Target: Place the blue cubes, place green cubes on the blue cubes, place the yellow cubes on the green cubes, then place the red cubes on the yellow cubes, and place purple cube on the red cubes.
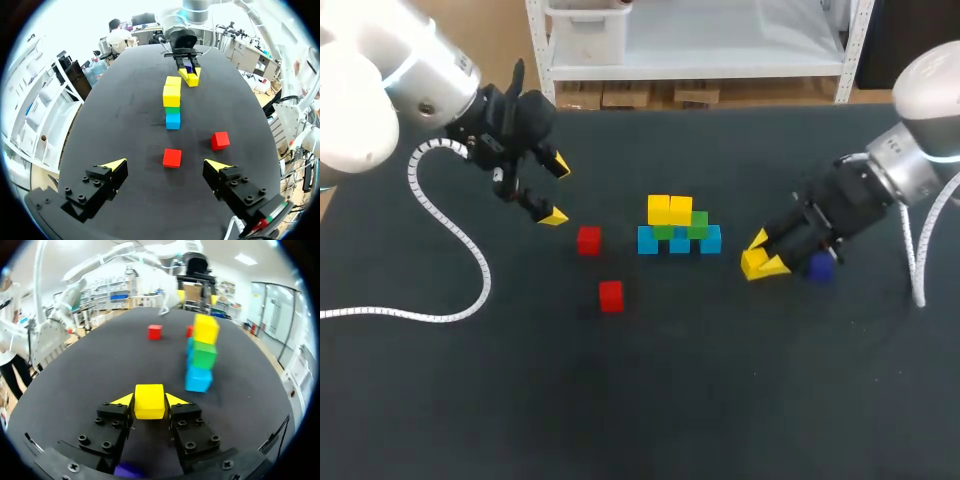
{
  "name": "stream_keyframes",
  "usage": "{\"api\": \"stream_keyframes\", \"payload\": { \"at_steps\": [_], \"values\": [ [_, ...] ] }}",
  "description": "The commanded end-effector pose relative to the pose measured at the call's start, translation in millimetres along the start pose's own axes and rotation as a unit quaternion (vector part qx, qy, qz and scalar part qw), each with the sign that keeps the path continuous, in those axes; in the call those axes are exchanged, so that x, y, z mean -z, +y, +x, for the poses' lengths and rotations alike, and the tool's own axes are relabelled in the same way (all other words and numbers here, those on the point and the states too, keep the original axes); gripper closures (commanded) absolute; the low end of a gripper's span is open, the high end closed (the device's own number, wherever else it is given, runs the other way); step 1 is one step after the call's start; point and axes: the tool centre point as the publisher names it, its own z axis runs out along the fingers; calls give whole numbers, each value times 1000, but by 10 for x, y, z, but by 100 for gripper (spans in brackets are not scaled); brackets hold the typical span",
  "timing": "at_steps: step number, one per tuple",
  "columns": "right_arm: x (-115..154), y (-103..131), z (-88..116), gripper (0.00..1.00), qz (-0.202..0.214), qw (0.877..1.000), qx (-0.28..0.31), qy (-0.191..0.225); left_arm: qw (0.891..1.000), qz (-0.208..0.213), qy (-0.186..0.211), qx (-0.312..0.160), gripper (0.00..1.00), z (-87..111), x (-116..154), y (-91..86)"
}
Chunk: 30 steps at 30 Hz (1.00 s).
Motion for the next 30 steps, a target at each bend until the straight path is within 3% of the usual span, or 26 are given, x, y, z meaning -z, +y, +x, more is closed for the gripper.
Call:
{"api": "stream_keyframes", "payload": {
  "at_steps": [1,6,10,22,30],
  "values": [
    [172,134,-120,100,69,997,-21,3,1000,0,-2,-1,0,10,0,-2],
    [312,-31,-256,100,131,991,-30,-4,1000,0,-2,-1,0,10,0,-2],
    [380,-178,-360,100,155,987,-32,-12,1000,0,-2,-1,0,10,0,-2],
    [301,-553,-569,100,158,987,-31,-19,1000,0,-2,-1,0,10,0,-2],
    [134,-632,-669,100,152,988,-28,-18,1000,0,-2,-1,0,10,0,-2]
  ]
}}
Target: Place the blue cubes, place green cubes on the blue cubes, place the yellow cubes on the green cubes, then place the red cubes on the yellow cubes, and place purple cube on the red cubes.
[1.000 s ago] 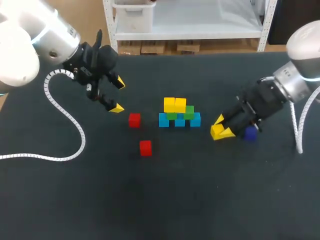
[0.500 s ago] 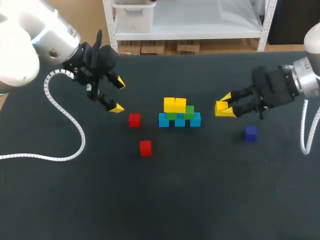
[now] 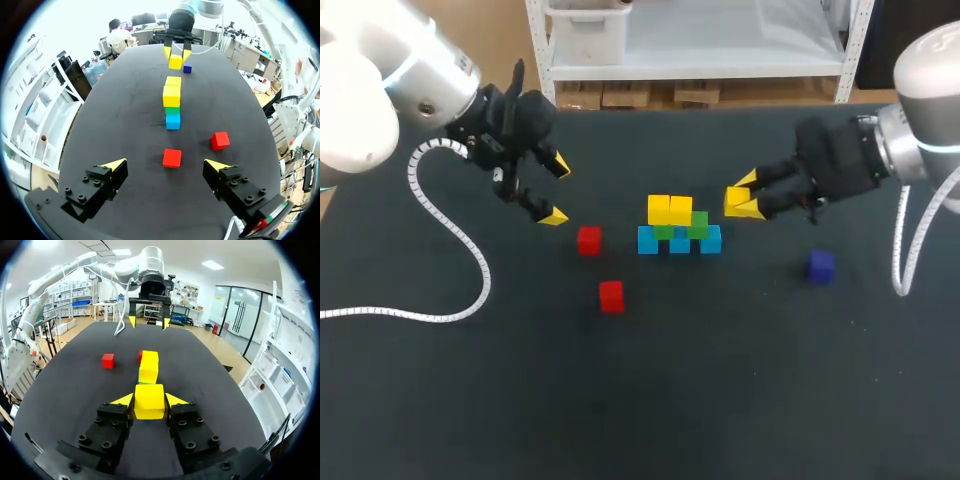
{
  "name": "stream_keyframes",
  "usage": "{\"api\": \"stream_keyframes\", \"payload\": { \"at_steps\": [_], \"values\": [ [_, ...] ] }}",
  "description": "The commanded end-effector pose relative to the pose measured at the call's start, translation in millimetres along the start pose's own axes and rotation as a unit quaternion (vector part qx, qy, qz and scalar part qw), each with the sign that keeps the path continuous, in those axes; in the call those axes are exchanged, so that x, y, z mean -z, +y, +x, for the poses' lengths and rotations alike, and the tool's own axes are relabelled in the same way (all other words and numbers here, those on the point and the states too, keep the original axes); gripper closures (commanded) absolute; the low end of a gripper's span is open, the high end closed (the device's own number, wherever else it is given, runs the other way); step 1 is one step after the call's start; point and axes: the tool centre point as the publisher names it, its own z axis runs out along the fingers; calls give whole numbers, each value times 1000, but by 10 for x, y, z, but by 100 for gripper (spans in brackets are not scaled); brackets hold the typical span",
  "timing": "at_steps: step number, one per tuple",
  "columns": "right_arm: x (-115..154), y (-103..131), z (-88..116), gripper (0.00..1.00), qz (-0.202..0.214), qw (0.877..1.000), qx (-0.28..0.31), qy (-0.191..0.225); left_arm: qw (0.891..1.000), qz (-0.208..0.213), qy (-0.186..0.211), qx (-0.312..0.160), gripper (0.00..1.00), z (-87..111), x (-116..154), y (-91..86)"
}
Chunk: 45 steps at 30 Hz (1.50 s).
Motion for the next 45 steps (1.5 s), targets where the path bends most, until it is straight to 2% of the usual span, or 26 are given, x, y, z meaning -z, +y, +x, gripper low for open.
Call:
{"api": "stream_keyframes", "payload": {
  "at_steps": [1,12,22,45],
  "values": [
    [-128,-51,-19,100,-4,1000,-1,2,1000,0,-2,-1,0,11,1,-2],
    [-242,11,-41,100,3,1000,-1,8,1000,0,-2,-1,0,11,1,-2],
    [-341,27,-76,100,-6,1000,3,11,1000,0,-2,-1,0,11,1,-2],
    [-418,10,-67,100,-8,1000,-6,10,1000,0,-2,-1,0,11,1,-2]
  ]
}}
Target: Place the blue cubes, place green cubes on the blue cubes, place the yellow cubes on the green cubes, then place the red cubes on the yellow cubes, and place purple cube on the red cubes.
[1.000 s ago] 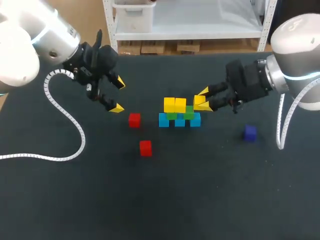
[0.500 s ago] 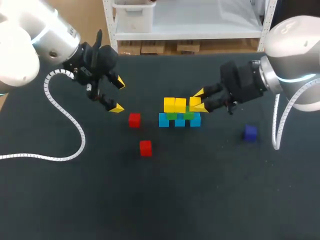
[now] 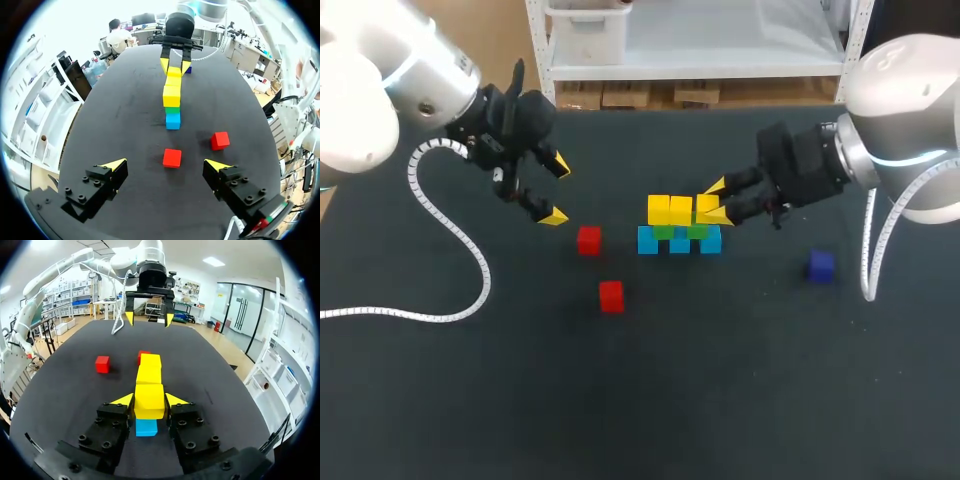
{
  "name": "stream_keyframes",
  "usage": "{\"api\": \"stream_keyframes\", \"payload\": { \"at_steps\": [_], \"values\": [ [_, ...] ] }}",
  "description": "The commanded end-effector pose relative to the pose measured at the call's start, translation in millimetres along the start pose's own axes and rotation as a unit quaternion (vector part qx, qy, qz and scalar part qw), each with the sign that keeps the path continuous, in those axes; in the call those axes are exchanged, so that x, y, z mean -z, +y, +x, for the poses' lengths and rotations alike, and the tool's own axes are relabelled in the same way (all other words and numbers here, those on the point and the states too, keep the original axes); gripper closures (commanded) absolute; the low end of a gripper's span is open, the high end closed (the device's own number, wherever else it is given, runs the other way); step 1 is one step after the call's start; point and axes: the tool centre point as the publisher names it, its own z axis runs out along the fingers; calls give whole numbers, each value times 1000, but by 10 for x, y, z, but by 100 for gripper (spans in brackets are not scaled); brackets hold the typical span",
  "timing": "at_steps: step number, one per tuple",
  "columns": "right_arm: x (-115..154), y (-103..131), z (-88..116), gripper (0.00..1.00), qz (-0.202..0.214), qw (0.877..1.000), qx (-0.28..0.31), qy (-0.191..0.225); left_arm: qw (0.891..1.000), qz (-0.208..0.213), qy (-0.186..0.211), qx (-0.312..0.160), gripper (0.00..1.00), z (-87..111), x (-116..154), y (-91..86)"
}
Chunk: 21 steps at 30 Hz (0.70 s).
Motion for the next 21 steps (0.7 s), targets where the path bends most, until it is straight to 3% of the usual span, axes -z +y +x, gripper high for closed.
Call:
{"api": "stream_keyframes", "payload": {
  "at_steps": [1,21],
  "values": [
    [-19,-9,-2,100,-2,1000,-1,1,1000,0,-2,-1,0,10,1,-2],
    [-58,1,-2,100,-4,1000,-5,2,1000,0,-2,-1,0,10,1,-2]
  ]
}}
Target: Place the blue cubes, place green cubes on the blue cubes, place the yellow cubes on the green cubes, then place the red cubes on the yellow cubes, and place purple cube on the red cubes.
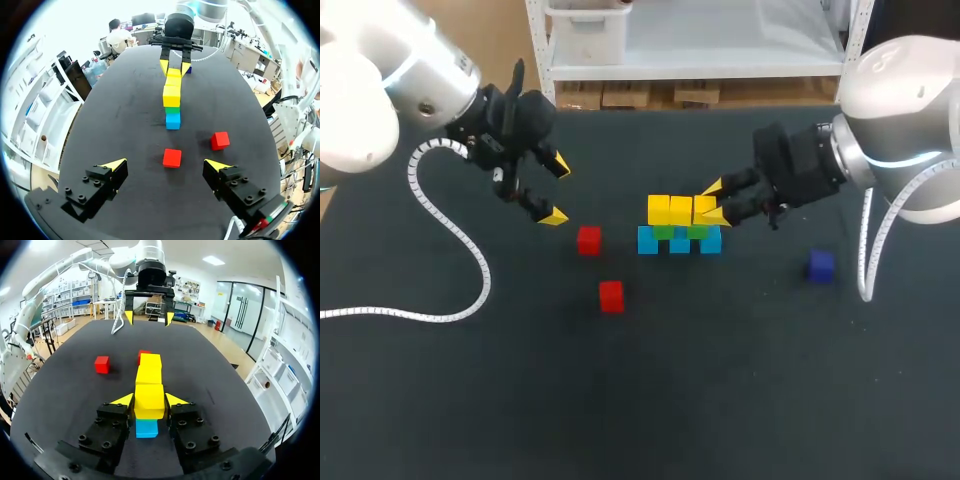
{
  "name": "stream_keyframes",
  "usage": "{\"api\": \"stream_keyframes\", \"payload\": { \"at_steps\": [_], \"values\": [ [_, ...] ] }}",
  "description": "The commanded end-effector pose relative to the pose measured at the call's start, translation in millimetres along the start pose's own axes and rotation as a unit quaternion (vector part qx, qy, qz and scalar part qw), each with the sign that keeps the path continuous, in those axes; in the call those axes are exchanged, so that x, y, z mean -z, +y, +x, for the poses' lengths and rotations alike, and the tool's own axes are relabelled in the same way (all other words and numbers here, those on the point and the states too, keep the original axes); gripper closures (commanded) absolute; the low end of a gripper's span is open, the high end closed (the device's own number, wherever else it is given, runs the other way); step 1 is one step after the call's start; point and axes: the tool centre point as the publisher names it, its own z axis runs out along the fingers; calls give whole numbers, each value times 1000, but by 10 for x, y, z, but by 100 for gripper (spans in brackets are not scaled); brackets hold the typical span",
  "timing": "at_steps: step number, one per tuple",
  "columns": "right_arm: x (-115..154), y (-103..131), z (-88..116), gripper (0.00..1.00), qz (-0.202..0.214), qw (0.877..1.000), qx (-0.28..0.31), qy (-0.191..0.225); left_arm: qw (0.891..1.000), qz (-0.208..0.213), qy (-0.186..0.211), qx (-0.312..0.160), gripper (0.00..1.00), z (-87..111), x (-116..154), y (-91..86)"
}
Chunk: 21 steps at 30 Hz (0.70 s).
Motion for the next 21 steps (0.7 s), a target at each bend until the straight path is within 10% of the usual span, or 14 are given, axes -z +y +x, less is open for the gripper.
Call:
{"api": "stream_keyframes", "payload": {
  "at_steps": [1,9,17,19,21],
  "values": [
    [-17,-4,0,100,-1,1000,-1,0,1000,0,-2,-1,0,11,1,-2],
    [-25,4,4,96,-2,1000,-3,1,1000,0,-2,-1,0,11,1,-2],
    [-29,-2,12,43,-2,1000,-2,1,1000,0,-2,-1,0,11,1,-2],
    [-29,-4,12,0,-2,1000,-1,1,1000,0,-2,-1,0,11,1,-2],
    [-29,-5,10,0,-3,1000,-1,1,1000,0,-2,-1,0,11,1,-2]
  ]
}}
